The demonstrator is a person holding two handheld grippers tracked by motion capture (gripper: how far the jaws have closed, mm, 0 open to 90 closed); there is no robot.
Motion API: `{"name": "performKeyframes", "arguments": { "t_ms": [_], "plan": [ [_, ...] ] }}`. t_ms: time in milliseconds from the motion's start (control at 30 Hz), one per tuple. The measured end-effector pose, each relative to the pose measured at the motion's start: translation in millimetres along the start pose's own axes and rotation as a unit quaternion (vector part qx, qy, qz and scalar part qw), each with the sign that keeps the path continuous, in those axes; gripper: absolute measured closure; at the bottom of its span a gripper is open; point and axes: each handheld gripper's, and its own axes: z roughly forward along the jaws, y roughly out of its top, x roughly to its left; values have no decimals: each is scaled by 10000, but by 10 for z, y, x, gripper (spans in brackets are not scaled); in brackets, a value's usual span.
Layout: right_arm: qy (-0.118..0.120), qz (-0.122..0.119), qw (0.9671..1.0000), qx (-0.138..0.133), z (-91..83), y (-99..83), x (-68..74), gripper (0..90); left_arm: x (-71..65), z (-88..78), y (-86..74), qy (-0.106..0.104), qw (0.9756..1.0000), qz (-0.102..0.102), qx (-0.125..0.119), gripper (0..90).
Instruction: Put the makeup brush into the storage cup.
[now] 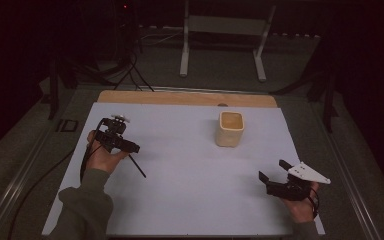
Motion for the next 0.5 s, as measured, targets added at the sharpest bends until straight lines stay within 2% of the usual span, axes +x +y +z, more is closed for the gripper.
{"name": "performKeyframes", "arguments": {
  "t_ms": [333,500],
  "plan": [
    [2,-1,10000,11,1,0,4,97,-53,164,-25,-60,9999,3,149,11],
    [8,-5,10000,14,2,-1,2,97,-56,253,-40,-120,9996,-73,257,12]
  ]
}}
